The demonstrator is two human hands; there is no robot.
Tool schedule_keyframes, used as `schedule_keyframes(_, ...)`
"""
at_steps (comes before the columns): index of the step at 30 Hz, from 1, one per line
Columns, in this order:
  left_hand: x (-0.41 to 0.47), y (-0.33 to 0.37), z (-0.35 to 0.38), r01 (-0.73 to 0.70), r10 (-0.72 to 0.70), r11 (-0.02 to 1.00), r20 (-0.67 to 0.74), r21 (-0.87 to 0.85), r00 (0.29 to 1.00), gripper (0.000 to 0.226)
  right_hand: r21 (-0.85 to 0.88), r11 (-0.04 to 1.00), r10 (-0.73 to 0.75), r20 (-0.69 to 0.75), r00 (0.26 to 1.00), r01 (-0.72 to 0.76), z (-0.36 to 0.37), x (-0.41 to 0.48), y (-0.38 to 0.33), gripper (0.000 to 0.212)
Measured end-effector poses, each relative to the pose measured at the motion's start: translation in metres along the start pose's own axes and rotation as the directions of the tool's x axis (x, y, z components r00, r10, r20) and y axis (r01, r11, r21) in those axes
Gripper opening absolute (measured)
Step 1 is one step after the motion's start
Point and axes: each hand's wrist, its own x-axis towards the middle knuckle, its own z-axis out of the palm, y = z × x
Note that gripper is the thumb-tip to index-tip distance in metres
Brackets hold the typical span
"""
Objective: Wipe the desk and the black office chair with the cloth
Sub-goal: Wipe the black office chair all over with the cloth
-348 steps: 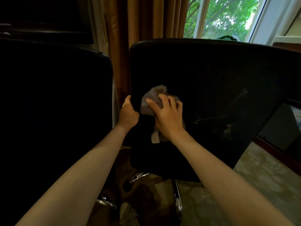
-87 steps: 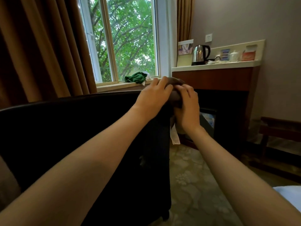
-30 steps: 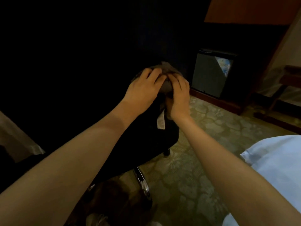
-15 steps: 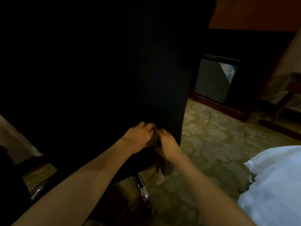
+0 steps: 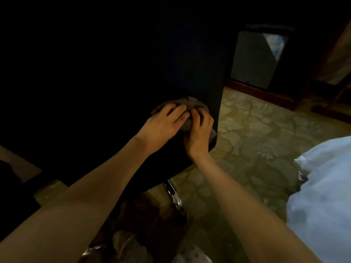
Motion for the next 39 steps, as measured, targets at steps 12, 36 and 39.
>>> schedule_keyframes(12, -0.04, 0.046, 0.068, -0.21, 0.127, 0.947, 0.319, 0.242, 0.939, 0.051, -0.091, 0.996, 0.033, 0.477, 0.878, 0.012, 0.023, -0.093, 0.057, 0.059)
schedule_keyframes(36, -0.005, 0.087, 0.108, -0.06, 0.044, 0.996, 0.238, 0.062, 0.97, 0.036, -0.109, 0.951, 0.31, 0.372, 0.875, -0.291, 0.026, -0.098, 0.093, 0.054)
schedule_keyframes(39, -0.01, 0.089, 0.114, -0.143, 0.113, 0.983, 0.236, 0.116, 0.965, 0.049, -0.111, 0.927, 0.376, 0.319, 0.87, -0.359, 0.039, -0.117, 0.089, 0.05)
